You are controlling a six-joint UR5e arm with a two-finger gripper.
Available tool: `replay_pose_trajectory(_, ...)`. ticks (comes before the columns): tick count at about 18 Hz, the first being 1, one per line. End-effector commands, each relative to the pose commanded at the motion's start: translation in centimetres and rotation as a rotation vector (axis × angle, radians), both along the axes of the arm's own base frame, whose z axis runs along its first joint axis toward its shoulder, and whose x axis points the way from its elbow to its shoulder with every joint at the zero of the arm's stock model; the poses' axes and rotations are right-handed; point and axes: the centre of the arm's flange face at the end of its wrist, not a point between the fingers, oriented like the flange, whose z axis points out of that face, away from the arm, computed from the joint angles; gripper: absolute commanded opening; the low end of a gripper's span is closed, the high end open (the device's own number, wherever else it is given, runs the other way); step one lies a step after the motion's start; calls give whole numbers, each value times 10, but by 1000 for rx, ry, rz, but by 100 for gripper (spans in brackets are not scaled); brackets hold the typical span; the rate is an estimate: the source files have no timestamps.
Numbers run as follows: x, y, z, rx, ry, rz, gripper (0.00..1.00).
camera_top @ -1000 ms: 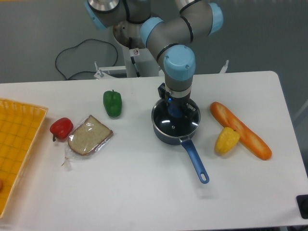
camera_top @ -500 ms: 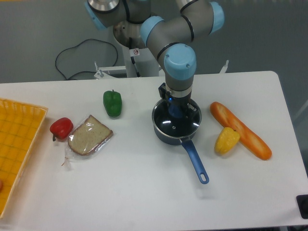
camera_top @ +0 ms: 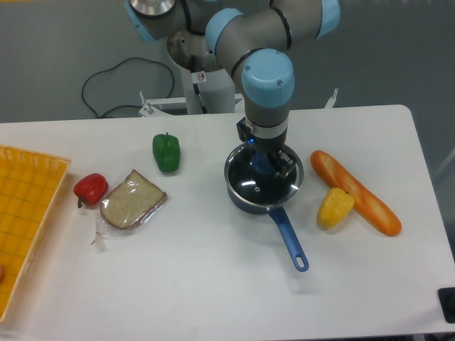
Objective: Open the lid
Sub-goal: 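Lift the glass lid off the saucepan and carry it toward the bread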
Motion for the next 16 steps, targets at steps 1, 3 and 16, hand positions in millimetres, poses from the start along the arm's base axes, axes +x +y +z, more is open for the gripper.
replay_pose_trajectory(1, 5, 8, 4, 6, 7, -17, 59)
replay_pose_trajectory(3, 14, 26, 11, 17, 20, -51, 60)
replay_pose_trajectory(16, 68, 80, -8, 18, -20, -165, 60)
